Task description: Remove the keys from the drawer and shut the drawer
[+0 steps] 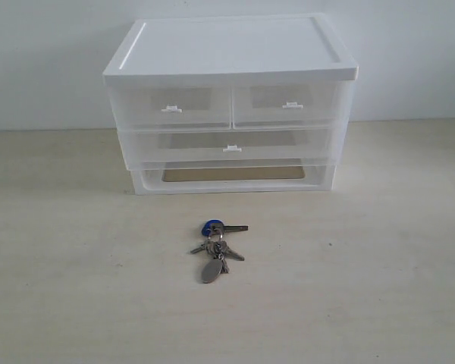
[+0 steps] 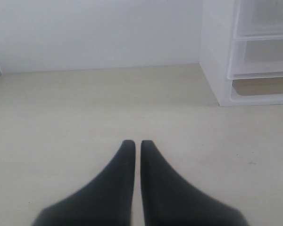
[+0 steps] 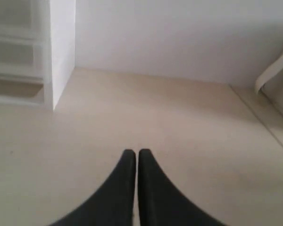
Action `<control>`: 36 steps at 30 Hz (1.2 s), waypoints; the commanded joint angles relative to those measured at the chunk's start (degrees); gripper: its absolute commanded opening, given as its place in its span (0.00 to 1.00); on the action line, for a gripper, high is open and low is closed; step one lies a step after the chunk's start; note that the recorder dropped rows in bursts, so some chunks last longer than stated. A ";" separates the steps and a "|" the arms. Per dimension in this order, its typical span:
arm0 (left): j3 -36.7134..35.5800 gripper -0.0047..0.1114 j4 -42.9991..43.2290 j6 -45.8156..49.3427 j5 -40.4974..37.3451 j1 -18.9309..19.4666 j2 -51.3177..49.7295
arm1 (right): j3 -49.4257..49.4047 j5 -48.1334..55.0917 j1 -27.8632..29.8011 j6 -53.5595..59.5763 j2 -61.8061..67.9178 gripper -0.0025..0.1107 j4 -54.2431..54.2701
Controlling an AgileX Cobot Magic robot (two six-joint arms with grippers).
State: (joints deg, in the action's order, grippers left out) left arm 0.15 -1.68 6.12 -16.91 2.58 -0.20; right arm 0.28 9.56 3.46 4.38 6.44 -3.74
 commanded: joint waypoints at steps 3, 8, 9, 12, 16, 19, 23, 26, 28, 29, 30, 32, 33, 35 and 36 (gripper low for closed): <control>-0.15 0.08 -0.42 -0.57 -0.05 0.18 0.20 | -0.28 7.34 0.49 2.19 -0.02 0.02 0.60; -0.15 0.08 -0.42 -0.57 -0.05 0.18 0.20 | -0.28 7.49 0.49 2.54 -0.02 0.02 0.60; -0.15 0.08 -0.42 -0.57 -0.05 0.18 0.20 | -0.28 7.49 0.49 2.54 -0.02 0.02 0.60; -0.15 0.08 -0.42 -0.57 -0.05 0.18 0.20 | -0.28 7.77 0.49 2.54 -0.02 0.02 0.60; -0.15 0.08 -0.42 -0.57 -0.05 0.18 0.20 | -0.28 7.65 0.49 2.54 -0.02 0.02 0.60; -0.15 0.08 -0.42 -0.57 -0.05 0.18 0.20 | -0.28 7.65 0.49 2.38 -0.02 0.02 0.60; -0.15 0.08 -0.42 -0.57 -0.05 0.18 0.20 | -0.28 7.65 0.49 2.13 -0.02 0.02 0.60; -0.15 0.08 -0.42 -0.57 -0.05 0.18 0.20 | -0.28 7.65 0.49 2.13 -0.02 0.02 0.60; -0.15 0.08 -0.42 -0.57 -0.05 0.18 0.20 | -0.28 7.65 0.49 2.13 -0.02 0.02 0.60; -0.15 0.08 -0.42 -0.57 -0.05 0.18 0.20 | -0.28 7.65 0.49 2.13 -0.02 0.02 0.60; -0.15 0.08 -0.42 -0.57 -0.05 0.18 0.20 | -0.28 7.65 0.49 2.13 -0.02 0.02 0.60; -0.15 0.08 -0.42 -0.57 -0.05 0.18 0.20 | -0.28 7.65 0.49 2.13 -0.02 0.02 0.60; -0.15 0.08 -0.42 -0.57 -0.05 0.18 0.20 | -0.28 7.65 0.49 2.13 -0.02 0.02 0.60; -0.15 0.08 -0.42 -0.57 -0.05 0.18 0.20 | -0.28 7.65 0.49 2.13 -0.02 0.02 0.60; -0.15 0.08 -0.42 -0.57 -0.05 0.18 0.20 | -0.28 7.65 0.49 2.13 -0.02 0.02 0.60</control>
State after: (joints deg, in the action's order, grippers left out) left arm 0.15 -1.68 6.12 -16.91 2.58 -0.20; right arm 0.01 17.27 3.46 6.64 6.44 -3.10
